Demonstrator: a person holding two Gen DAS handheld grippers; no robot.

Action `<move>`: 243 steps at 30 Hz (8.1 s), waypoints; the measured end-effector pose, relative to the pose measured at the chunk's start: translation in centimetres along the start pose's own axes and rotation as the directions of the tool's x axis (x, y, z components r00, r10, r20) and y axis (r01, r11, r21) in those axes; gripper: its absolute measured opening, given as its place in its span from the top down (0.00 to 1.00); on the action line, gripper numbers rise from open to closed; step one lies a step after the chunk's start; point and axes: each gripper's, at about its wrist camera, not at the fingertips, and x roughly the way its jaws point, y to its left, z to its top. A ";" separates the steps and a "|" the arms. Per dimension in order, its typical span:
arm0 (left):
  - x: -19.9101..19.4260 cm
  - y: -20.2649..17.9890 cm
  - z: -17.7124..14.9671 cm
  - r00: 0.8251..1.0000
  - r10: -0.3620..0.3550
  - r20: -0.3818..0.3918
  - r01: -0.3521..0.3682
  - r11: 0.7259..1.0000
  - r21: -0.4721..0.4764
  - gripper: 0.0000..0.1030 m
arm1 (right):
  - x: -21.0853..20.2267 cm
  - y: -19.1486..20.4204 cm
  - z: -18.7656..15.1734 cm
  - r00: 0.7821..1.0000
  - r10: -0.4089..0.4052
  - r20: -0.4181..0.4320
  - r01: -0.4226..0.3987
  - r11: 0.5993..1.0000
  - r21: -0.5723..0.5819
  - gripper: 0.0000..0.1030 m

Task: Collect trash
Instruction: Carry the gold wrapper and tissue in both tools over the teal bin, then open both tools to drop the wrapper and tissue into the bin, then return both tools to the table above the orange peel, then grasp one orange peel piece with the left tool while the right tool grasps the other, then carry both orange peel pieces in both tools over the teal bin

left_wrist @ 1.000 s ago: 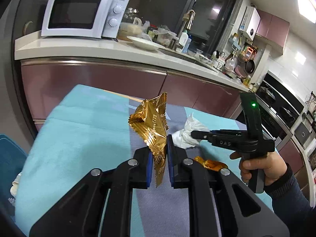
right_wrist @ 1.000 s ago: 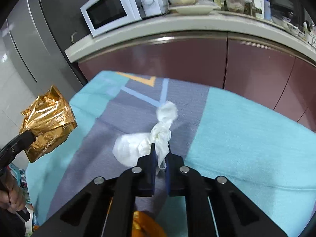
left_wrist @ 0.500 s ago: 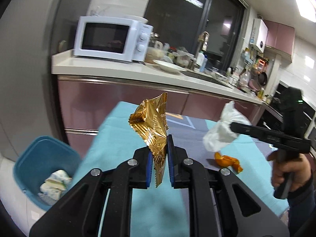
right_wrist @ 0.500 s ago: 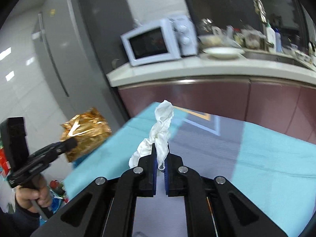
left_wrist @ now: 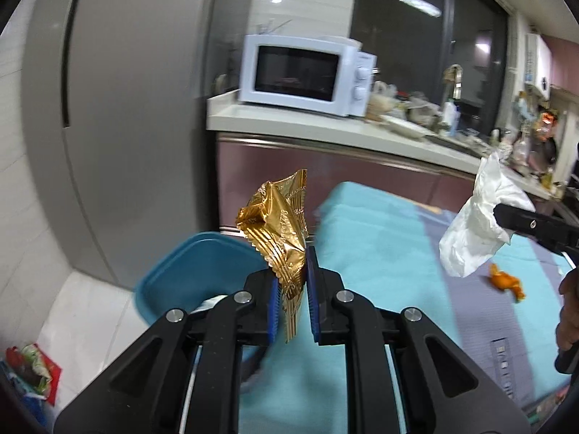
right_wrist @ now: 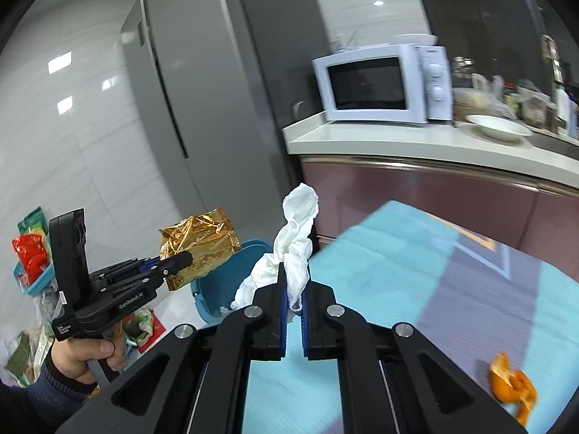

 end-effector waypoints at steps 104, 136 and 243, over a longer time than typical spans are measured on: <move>-6.8 -22.5 -7.5 0.956 -0.293 -0.016 0.288 0.930 0.230 0.06 | -18.8 -7.3 -17.8 0.820 -0.562 0.107 0.530 0.818 0.224 0.07; 10.0 -34.6 -4.2 0.860 -0.404 -0.312 0.486 0.835 0.259 0.06 | -13.0 -16.0 -15.0 0.844 -0.524 -0.114 0.536 0.822 0.191 0.16; 0.6 1.8 1.5 0.996 -0.021 -0.085 0.025 0.998 0.050 0.80 | 1.6 5.1 0.6 0.994 0.107 0.017 -0.105 0.990 -0.099 0.96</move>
